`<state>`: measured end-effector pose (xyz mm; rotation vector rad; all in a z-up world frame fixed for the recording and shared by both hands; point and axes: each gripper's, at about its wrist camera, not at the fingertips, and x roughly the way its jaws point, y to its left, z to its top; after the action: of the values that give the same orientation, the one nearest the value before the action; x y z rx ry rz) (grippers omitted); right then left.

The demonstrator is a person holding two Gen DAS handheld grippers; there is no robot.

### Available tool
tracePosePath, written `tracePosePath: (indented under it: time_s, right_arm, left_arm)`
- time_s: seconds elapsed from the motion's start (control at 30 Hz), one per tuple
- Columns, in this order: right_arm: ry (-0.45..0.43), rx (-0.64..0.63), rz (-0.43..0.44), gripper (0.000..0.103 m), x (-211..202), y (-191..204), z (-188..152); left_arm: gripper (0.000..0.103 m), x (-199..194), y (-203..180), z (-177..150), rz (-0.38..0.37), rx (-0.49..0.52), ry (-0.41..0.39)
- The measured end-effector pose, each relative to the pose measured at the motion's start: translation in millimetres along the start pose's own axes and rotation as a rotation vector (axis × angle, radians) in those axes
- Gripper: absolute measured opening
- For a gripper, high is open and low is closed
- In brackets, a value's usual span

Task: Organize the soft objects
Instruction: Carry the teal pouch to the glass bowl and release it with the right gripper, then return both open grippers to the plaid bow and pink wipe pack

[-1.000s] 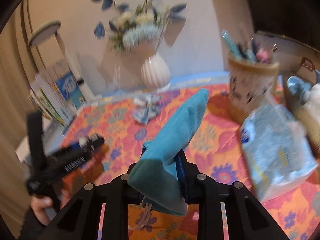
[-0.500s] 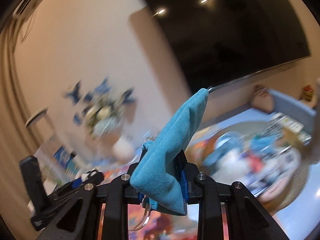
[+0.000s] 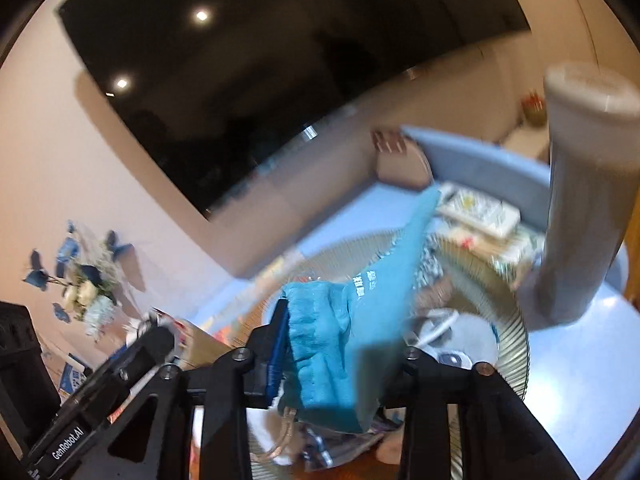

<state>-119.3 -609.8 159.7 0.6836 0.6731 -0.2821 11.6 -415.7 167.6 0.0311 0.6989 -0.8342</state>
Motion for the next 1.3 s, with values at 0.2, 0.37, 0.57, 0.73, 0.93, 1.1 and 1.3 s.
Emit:
tracePosePath:
  time_s: [0.2,0.37,0.57,0.73,0.93,1.1,1.3]
  right_arm:
    - [0.136,0.042,0.017,0.079,3,-17,-17]
    - [0.156,0.033,-0.036,0.079,-23,-24,-28]
    - [0.146,-0.025,-0.088,0.084,-48,-19,-32]
    - [0.161,-0.020,-0.210,0.085,-62,-16,-41]
    - [0.152,-0.090,-0.346,0.085,-76,-9,-57]
    - [0.138,-0.111,-0.225,0.085,-82,26,-73]
    - [0.068,-0.250,0.003,0.085,-71,113,-104]
  left_arm:
    - [0.089,30,-4,-18,-0.032,-0.016,0.101]
    - [0.089,27,4,-28,-0.078,-0.031,0.145]
    - [0.089,-3,11,-36,-0.127,-0.039,0.162]
    - [0.089,-41,23,-45,-0.128,-0.059,0.132]
    - [0.089,-100,55,-57,-0.093,-0.117,0.053]
    - [0.089,-160,89,-70,0.034,-0.134,-0.023]
    - [0.100,-267,137,-86,0.256,-0.157,-0.232]
